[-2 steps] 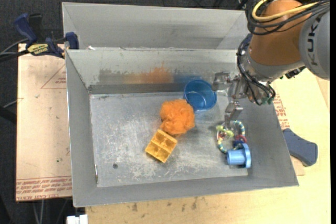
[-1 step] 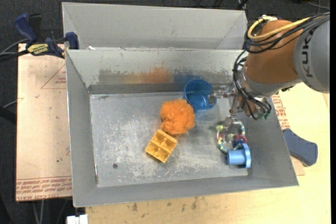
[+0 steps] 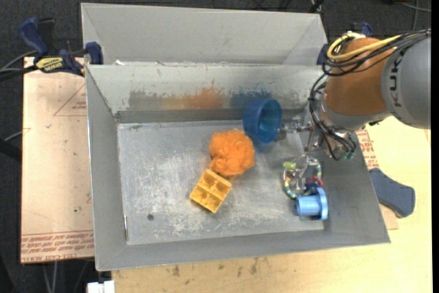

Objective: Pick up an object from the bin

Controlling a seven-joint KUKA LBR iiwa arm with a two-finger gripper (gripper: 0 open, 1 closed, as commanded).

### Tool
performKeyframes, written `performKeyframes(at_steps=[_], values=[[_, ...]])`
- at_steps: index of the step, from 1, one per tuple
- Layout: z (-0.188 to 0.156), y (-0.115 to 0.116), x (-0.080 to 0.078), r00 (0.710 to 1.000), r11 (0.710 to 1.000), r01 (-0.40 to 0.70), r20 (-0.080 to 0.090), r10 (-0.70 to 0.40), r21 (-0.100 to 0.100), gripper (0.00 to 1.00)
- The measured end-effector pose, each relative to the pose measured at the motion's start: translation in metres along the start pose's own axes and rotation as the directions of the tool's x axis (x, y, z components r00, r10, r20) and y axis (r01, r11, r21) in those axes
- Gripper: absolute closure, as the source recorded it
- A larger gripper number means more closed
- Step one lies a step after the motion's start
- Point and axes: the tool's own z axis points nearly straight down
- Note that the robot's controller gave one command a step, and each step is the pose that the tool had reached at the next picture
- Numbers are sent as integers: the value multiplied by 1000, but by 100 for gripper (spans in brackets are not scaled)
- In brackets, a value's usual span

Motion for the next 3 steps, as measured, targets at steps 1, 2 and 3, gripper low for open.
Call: performKeyframes(at_steps=[1,2,3], values=[[9,-10,-5,1000,1000,-10,0,10,-1,100],[9,-10,-5,1000,1000,-10,0,10,-1,100],[-37,4,-1,1000,1000,15,-11,-15,-2,100]])
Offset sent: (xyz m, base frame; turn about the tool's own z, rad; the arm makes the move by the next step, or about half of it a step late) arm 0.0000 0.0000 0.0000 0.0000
